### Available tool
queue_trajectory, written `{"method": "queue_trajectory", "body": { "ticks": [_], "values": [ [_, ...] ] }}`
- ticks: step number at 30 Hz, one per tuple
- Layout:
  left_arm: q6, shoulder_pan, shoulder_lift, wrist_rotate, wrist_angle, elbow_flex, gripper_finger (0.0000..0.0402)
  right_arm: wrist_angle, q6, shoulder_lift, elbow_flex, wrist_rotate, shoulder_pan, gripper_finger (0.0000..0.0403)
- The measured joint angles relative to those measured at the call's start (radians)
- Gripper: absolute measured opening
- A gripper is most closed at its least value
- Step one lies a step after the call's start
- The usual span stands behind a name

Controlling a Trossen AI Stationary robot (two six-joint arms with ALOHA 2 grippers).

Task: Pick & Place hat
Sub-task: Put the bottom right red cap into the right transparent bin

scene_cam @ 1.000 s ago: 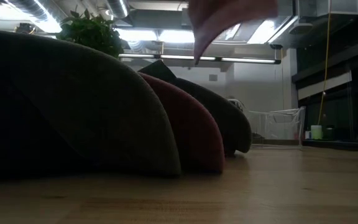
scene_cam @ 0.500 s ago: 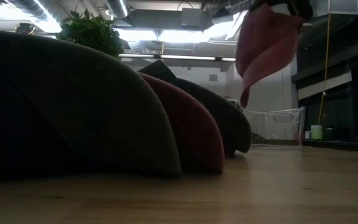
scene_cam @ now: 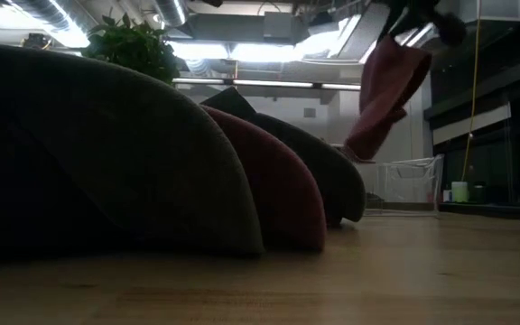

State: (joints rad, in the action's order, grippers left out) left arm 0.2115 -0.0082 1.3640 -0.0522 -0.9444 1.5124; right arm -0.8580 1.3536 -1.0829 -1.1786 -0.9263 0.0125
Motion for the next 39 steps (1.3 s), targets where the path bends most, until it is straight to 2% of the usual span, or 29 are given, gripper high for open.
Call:
{"method": "queue_trajectory", "body": {
  "ticks": [8,16,24,30,36,39],
  "values": [
    [0.022,0.0,0.0,0.0,-0.01,0.0,0.0166,0.095,0.059,-0.173,0.0,0.004,0.122,0.0002],
    [0.014,0.0,0.0,0.0,-0.01,0.0,0.0166,0.154,0.171,-0.335,0.001,0.008,0.186,0.0002],
    [-0.017,-0.005,0.0,0.0,-0.01,0.0,0.0162,0.114,0.167,-0.415,0.001,0.206,0.218,0.0003],
    [-0.019,-0.005,0.0,0.0,-0.01,0.0,0.0164,0.113,0.011,-0.384,0.001,0.257,0.172,0.0027],
    [-0.019,-0.005,0.0,0.0,-0.01,0.0,0.0159,0.112,-0.16,-0.331,0.001,0.302,0.158,0.0076],
    [-0.029,-0.005,0.0,0.0,-0.009,0.0,0.016,0.112,-0.286,-0.305,0.001,0.372,0.159,0.0105]
  ]
}}
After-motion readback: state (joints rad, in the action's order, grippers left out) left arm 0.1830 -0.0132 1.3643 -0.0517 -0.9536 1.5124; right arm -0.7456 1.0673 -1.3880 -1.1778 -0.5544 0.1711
